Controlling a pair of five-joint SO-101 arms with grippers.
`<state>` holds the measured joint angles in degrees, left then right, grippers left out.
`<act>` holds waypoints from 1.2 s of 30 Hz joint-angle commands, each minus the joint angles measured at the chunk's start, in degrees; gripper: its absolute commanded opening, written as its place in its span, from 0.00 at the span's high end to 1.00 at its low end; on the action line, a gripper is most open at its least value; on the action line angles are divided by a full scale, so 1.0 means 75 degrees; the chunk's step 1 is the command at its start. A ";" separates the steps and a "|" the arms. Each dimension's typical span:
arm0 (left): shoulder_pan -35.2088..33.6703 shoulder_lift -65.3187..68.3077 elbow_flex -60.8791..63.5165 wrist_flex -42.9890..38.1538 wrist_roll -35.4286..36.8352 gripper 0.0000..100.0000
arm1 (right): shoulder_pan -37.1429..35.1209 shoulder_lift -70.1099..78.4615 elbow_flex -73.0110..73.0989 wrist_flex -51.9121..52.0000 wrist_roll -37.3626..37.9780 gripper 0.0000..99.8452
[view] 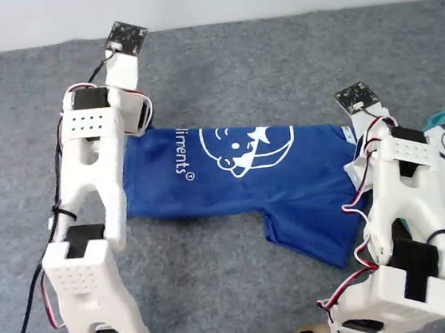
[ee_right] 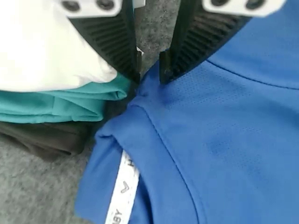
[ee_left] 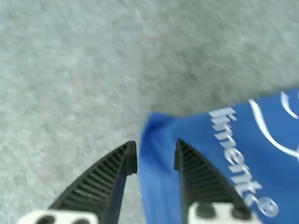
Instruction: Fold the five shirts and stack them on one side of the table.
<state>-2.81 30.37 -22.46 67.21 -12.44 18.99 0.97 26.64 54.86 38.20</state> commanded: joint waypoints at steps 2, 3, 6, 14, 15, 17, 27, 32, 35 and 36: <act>-0.0082 0.0750 -0.0873 -0.0340 -0.0281 0.86 | 0.0111 -0.0428 -0.0258 0.0311 0.0012 0.92; -0.0117 0.1020 -0.1190 -0.0305 -0.0281 0.86 | 0.0123 -0.0428 -0.0258 0.0346 0.0012 0.92; -0.0141 0.1875 -0.2245 0.0035 -0.0281 0.86 | 0.0135 -0.0428 -0.0258 0.0369 0.0012 0.92; -0.0246 0.4220 -0.5574 0.1407 -0.0281 0.86 | 0.0111 -0.0416 -0.0258 0.0358 0.0012 0.92; -0.0246 0.4466 -0.6007 0.1641 -0.0281 0.86 | 0.0111 -0.0416 -0.0258 0.0358 0.0012 0.92; -0.0234 0.4947 -0.6793 0.1993 -0.0281 0.87 | 0.0111 -0.0404 -0.0258 0.0358 0.0012 0.92; -0.0234 0.6447 -0.8985 0.2555 -0.0258 0.98 | 0.0111 -0.0369 -0.0258 0.0358 0.0012 0.92; -0.0340 0.6447 -0.9758 0.2884 -0.0246 0.98 | 0.0053 -0.0369 -0.0246 0.0358 0.0012 0.92; -0.0434 0.6189 -0.9817 0.3282 -0.0246 0.98 | -0.0111 -0.0369 -0.0129 0.0346 0.0012 0.92; -0.0504 0.6072 -0.9747 0.3376 -0.0246 0.98 | -0.0193 -0.0369 -0.0082 0.0334 0.0012 0.92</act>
<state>-5.45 79.60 -92.26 90.51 -14.20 18.90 0.97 26.64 57.14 38.20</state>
